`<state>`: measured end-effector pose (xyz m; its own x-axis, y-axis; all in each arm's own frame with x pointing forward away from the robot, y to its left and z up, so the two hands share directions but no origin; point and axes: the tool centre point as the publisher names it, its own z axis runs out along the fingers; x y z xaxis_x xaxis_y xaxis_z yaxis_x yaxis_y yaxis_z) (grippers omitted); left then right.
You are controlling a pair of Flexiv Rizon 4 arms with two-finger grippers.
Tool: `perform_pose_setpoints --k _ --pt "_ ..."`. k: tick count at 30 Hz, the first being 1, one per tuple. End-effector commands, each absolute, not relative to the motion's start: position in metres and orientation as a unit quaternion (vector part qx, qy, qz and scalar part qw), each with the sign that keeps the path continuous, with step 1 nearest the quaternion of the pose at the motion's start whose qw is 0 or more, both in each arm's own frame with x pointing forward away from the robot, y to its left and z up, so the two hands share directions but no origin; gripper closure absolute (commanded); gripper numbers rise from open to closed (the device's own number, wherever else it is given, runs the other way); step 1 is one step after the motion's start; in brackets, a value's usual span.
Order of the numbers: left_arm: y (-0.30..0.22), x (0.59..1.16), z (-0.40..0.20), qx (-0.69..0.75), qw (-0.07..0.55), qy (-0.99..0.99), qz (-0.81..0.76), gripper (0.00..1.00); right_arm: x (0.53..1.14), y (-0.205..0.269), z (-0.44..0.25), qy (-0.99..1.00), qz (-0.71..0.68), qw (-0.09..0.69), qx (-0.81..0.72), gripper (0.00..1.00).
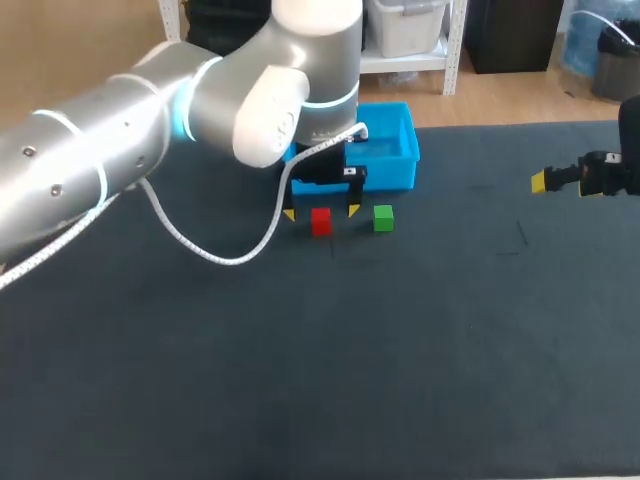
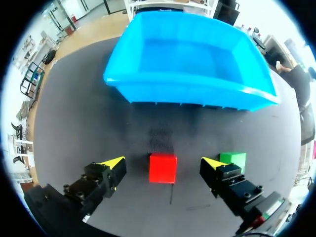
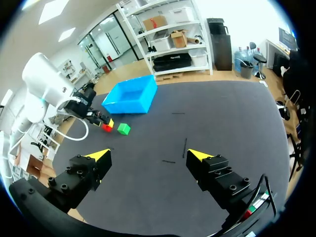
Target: Use the left arm to pick the red cube and place it into the blue plastic box first, then use the right arm to grasp the green cube and put it into the same blue plastic box after the first action is fully finished.
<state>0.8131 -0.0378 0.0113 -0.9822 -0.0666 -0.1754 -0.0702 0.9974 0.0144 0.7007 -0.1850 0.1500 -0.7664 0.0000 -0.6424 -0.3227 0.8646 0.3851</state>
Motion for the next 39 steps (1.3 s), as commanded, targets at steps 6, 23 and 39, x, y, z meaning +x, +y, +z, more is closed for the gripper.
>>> perform_pose_setpoints --k 6,23,39 --pt "-0.041 0.825 0.004 -0.037 0.074 0.997 0.014 0.00 0.700 -0.185 0.150 0.908 0.244 0.330 -0.089 0.00" --pt "-0.036 0.829 -0.007 -0.040 0.063 0.997 0.014 1.00 0.700 -0.185 0.150 0.908 0.244 0.330 -0.089 0.00" --pt "-0.028 0.822 0.015 -0.034 0.085 0.996 0.010 1.00 0.700 -0.185 0.150 0.908 0.244 0.330 -0.089 0.00"
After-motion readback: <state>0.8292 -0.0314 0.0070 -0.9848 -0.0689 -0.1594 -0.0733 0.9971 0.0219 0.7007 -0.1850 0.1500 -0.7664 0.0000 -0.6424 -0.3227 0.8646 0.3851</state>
